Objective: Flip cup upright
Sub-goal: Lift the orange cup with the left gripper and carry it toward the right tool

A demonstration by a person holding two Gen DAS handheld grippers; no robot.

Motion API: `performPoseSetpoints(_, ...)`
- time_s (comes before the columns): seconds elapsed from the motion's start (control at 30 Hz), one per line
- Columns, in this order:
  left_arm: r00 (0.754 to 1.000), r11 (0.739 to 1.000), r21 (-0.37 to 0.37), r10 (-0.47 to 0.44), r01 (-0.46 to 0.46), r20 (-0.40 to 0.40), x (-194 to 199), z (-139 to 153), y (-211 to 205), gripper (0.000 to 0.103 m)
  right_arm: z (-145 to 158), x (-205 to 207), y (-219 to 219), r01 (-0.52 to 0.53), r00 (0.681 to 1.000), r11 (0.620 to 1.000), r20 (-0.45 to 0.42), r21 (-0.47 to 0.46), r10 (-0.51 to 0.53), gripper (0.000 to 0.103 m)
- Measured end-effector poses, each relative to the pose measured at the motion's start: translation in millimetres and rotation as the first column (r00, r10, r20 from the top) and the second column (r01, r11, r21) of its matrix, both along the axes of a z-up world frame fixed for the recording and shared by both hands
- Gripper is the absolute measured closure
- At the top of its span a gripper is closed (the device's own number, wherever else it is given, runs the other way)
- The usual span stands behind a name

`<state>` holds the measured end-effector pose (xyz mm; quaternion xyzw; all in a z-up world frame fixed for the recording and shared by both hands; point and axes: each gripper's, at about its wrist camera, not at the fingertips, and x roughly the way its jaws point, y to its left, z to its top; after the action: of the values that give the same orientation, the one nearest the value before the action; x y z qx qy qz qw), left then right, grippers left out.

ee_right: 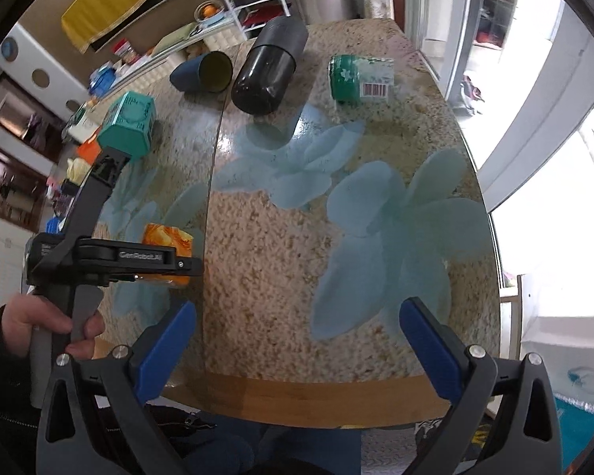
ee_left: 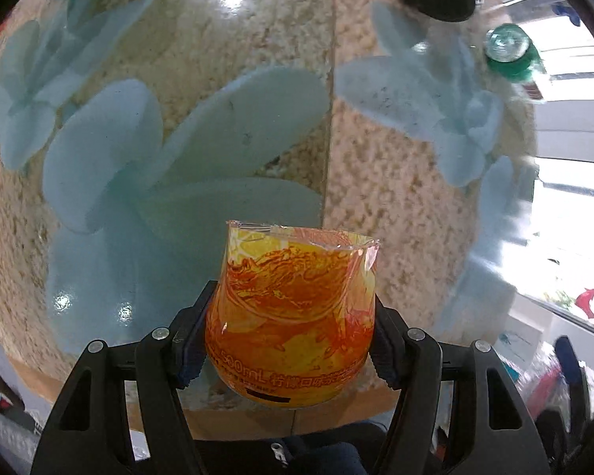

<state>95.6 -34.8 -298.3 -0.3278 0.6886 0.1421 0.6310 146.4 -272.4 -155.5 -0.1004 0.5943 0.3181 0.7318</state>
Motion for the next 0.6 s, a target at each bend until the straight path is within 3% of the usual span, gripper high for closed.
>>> performPoseSetpoints(0.3, 1.0, 0.995, 0.102, 0.017, -0.016, -0.014, 23.2, -9.1, -32.0, 0.032, -17.4, 18.3, -11.3, -0.059, 0.997, 0.998, -0.04, 0.01, 0.06, 0.0)
performPoseSetpoints(0.4, 0.999, 0.993, 0.116, 0.011, -0.005, -0.053, 24.8, -13.4, -36.5, 0.023, -18.1, 21.0, -13.4, -0.068, 0.997, 0.997, -0.043, 0.019, 0.069, 0.0)
performPoseSetpoints(0.6, 0.999, 0.99, 0.14, -0.012, 0.017, -0.043, 25.5, -7.1, -43.2, 0.018, -19.3, 25.8, -20.4, -0.069, 0.996, 0.997, -0.054, 0.037, 0.071, 0.0)
